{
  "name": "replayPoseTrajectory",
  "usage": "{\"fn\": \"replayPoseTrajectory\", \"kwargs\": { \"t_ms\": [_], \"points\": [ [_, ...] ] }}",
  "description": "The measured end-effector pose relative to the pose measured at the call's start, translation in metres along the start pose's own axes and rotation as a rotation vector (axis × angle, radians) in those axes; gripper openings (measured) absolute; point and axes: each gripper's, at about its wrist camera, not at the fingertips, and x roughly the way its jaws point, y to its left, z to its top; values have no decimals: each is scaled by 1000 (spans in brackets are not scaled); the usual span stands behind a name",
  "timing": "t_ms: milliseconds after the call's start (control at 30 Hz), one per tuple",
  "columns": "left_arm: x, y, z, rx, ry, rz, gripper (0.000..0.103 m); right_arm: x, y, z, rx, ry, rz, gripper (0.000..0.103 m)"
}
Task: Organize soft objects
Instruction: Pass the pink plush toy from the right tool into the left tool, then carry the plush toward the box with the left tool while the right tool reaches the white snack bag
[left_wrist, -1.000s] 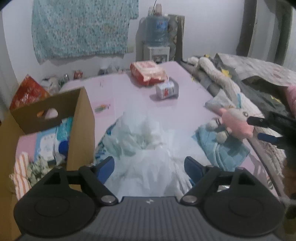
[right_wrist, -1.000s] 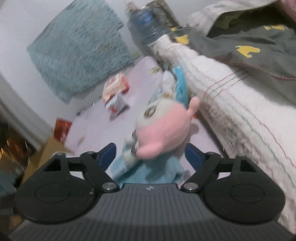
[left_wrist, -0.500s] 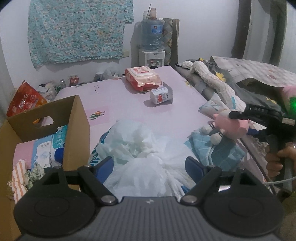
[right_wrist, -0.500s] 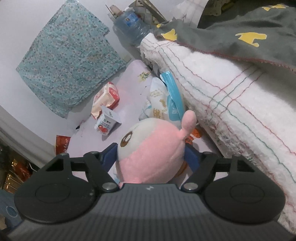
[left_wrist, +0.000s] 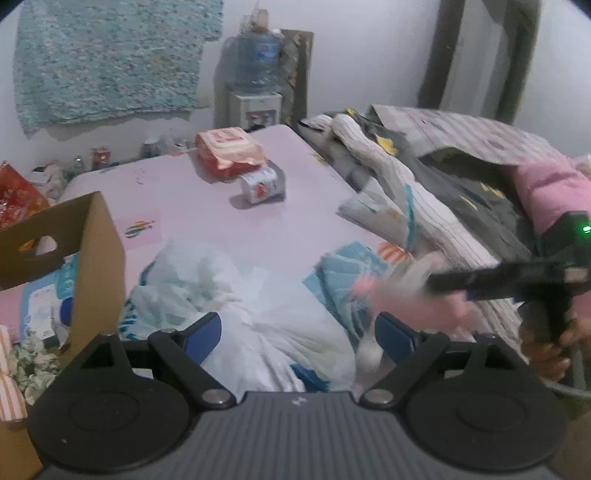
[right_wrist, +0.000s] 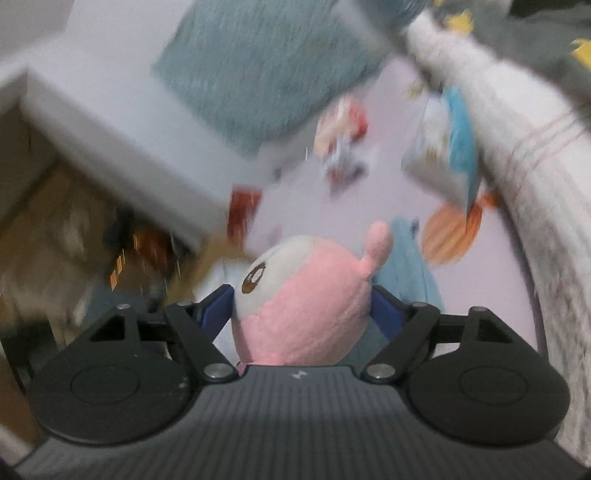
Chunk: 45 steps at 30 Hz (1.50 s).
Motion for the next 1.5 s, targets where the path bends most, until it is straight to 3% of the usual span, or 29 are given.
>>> {"fn": "replayPoseTrajectory", "kwargs": {
  "t_ms": [100, 167, 400, 667, 833, 1000, 1333, 1500],
  "points": [
    [6, -12, 3, 43, 20, 1, 91, 11, -9, -9, -4, 60, -89, 81],
    [11, -21, 5, 64, 35, -11, 91, 10, -15, -12, 15, 55, -121, 86],
    [33, -63, 10, 161, 98, -92, 91, -30, -25, -24, 83, -133, -72, 86],
    [80, -112, 8, 286, 242, -179, 93, -59, -34, -31, 101, -172, 49, 87],
    [113, -122, 8, 275, 324, -162, 93, -72, -40, -30, 114, -196, 113, 89],
    [134, -120, 8, 238, 367, -151, 93, -69, -48, -32, 139, -197, 116, 90],
    [131, -110, 13, 155, 334, -179, 87, -73, -50, -30, 166, -242, 70, 90],
    [109, -92, 20, 57, 263, -222, 86, -84, -34, -26, 114, -276, 35, 90]
  ]
}}
